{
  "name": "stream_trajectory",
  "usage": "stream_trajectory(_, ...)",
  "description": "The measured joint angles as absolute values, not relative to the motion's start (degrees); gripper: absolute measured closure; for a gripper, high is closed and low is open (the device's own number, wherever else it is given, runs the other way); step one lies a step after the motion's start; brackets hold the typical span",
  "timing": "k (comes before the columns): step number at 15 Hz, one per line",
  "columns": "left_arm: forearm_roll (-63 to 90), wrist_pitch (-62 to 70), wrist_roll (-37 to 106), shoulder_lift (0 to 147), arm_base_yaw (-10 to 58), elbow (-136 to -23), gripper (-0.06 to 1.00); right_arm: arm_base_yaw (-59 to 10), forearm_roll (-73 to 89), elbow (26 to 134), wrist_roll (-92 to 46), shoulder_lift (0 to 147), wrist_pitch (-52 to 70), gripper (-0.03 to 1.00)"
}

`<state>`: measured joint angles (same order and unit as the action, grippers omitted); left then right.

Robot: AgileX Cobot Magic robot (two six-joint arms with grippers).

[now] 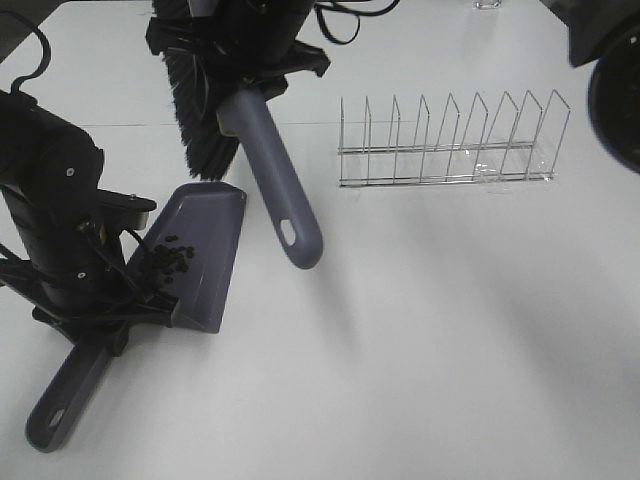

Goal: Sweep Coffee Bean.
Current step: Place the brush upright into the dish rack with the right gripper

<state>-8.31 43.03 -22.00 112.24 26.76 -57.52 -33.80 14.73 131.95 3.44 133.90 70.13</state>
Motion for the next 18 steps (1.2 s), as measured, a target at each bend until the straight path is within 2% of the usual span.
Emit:
stream_trajectory(3, -8.25, 43.03, -21.94, 112.24, 26.76, -57.52, 0.62, -31.68, 10.43, 119.46, 3.38, 124.68, 70.19, 0.68)
stream_trajectory(9, -7.91, 43.03, -21.83, 112.24, 26.76, -57.52, 0.62, -18.16, 9.45, 94.25, 0.52, 115.51, 70.07, 0.68)
stream_trajectory(11, -7.85, 43.03, -21.83, 112.24, 26.76, -57.52, 0.62, -15.53, 8.65, 87.38, -0.34, 115.39, 70.07, 0.68)
stream_trajectory(13, -7.79, 43.14, -21.83, 112.24, 26.76, -57.52, 0.62, -15.13, 6.02, 84.51, -0.92, 115.39, 70.19, 0.68)
stream_trajectory(18, -7.45, 44.63, -21.83, 112.24, 26.76, -57.52, 0.62, -15.13, 5.16, 86.86, -0.74, 121.12, 69.90, 0.68)
